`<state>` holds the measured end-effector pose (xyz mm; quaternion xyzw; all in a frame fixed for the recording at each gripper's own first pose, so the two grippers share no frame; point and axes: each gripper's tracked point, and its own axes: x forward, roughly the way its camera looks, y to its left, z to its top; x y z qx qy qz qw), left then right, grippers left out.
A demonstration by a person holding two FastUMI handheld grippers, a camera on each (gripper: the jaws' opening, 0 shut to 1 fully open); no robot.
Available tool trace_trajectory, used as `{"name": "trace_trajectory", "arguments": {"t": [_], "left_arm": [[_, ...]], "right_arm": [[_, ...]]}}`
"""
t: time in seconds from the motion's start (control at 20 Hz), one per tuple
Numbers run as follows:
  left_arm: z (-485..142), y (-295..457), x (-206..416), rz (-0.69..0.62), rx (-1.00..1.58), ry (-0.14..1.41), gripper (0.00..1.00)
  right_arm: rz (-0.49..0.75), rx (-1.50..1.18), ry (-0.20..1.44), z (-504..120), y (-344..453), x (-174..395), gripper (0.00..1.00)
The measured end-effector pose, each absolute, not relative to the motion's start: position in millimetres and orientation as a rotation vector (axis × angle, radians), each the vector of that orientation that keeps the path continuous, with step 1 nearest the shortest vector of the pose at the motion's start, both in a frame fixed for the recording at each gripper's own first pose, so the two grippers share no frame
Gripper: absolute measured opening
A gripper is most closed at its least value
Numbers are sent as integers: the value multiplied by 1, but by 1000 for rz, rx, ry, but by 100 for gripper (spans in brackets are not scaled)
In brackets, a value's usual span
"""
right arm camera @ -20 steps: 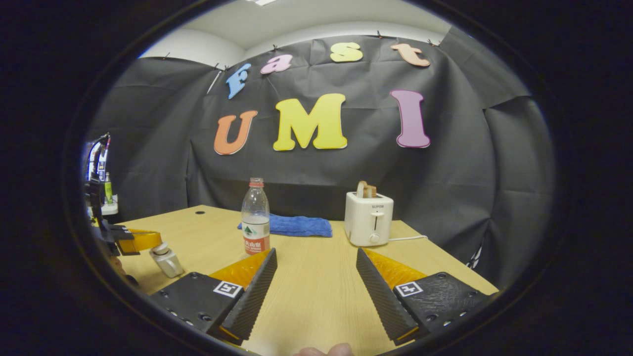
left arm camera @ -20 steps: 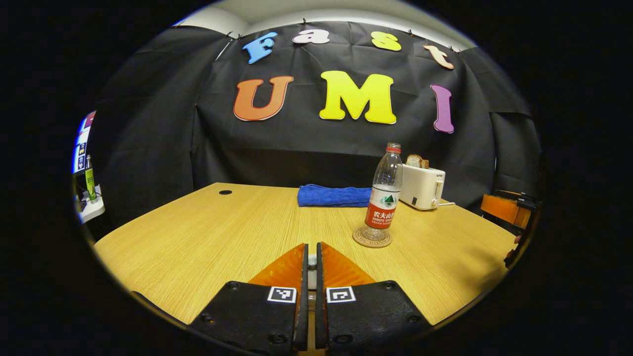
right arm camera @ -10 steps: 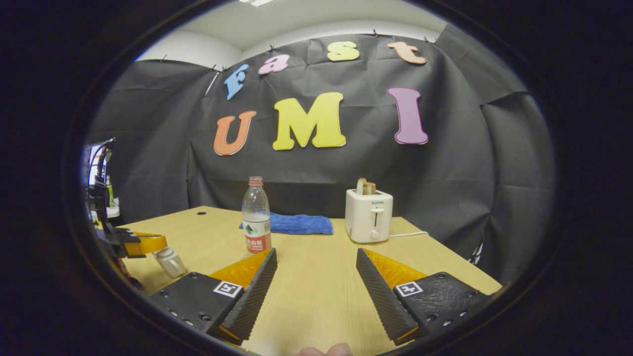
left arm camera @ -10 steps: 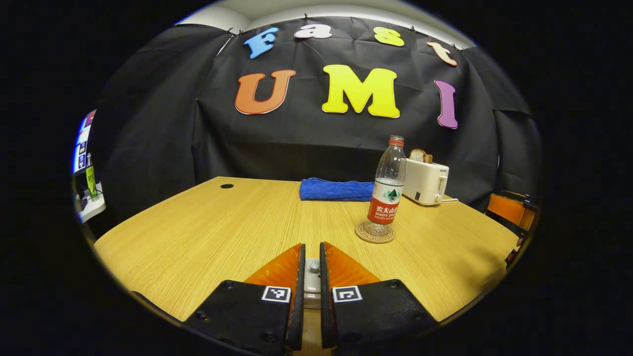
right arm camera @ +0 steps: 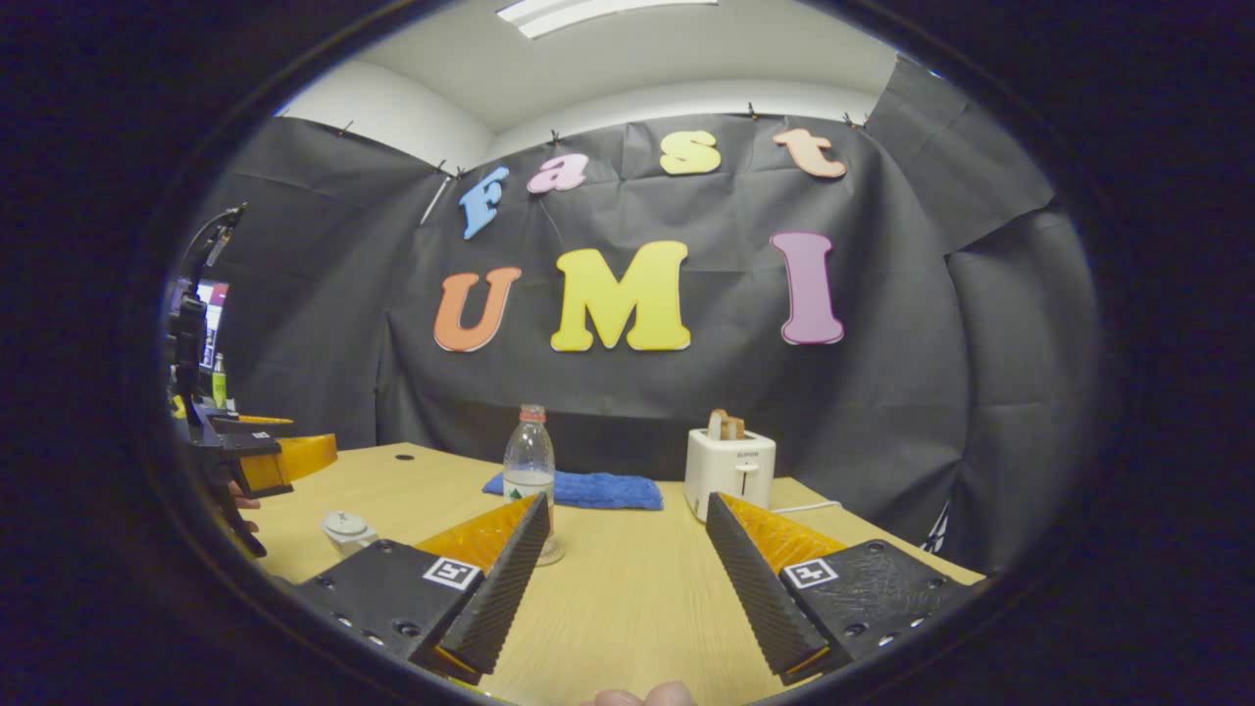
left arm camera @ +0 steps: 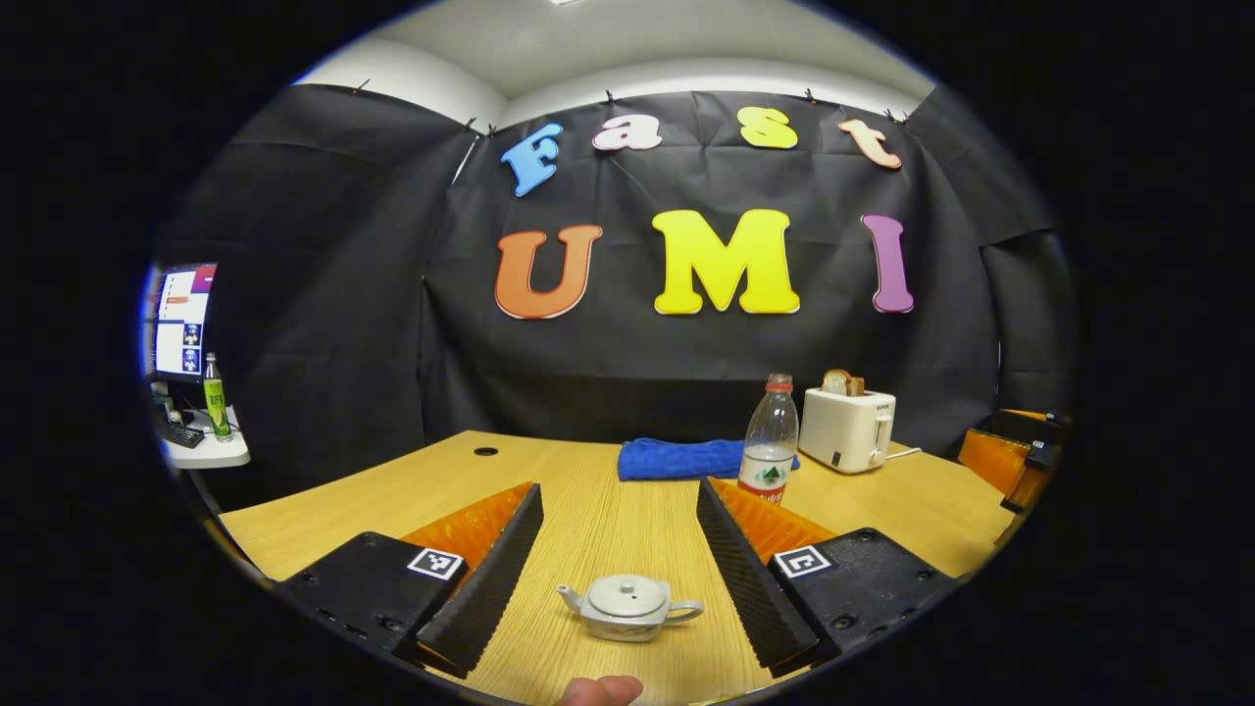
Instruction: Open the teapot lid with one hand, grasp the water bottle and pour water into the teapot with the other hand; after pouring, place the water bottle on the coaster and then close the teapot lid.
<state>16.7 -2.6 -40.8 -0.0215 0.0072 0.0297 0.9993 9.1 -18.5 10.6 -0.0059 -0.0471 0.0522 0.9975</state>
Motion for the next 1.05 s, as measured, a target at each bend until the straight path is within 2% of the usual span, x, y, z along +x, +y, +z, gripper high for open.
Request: {"name": "trace_trajectory", "arguments": {"t": [0.05, 0.15, 0.35, 1.05], "left_arm": [[-34, -11, 13, 48, -45, -11, 99], [-26, -22, 10, 33, -37, -44, 99], [-28, -39, 8, -4, -57, -33, 99], [-41, -19, 14, 19, -77, 14, 99]], "right_arm": [[105, -14, -107, 12, -17, 4, 94], [105, -22, -116, 14, -14, -2, 96], [109, -15, -87, 6, -10, -8, 96], [117, 17, -7, -9, 5, 5, 96]]}}
